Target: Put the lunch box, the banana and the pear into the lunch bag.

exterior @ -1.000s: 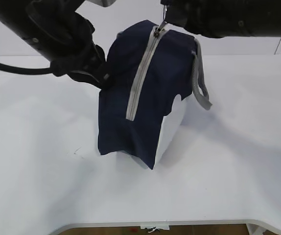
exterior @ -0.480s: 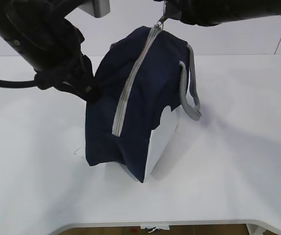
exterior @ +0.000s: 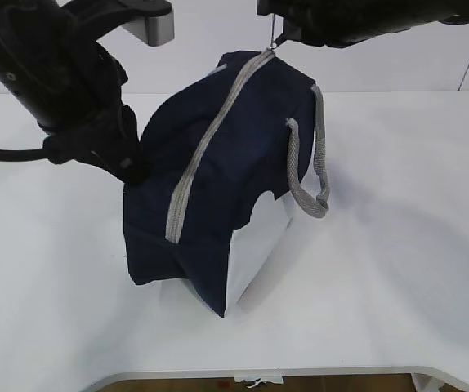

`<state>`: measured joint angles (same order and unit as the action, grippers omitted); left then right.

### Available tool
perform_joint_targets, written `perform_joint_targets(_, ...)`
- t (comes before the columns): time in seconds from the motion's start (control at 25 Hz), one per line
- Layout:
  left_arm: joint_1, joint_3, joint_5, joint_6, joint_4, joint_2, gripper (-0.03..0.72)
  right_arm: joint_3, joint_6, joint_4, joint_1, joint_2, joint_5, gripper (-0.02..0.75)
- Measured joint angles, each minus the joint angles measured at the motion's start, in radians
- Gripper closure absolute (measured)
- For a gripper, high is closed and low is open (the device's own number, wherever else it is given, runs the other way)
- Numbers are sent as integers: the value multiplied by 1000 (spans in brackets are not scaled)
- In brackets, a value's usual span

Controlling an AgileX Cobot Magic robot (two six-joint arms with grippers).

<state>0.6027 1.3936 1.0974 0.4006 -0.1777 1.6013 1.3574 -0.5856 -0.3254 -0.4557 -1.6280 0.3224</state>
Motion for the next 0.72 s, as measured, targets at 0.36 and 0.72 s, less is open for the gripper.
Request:
perform_joint_targets(0.36,0,0,18,-7,8,0,690,57,0,30,28,-77,25,737)
perform_joint_targets(0.72,0,143,111,-155,12,-2,532,60,0,88,30,-77,75,737)
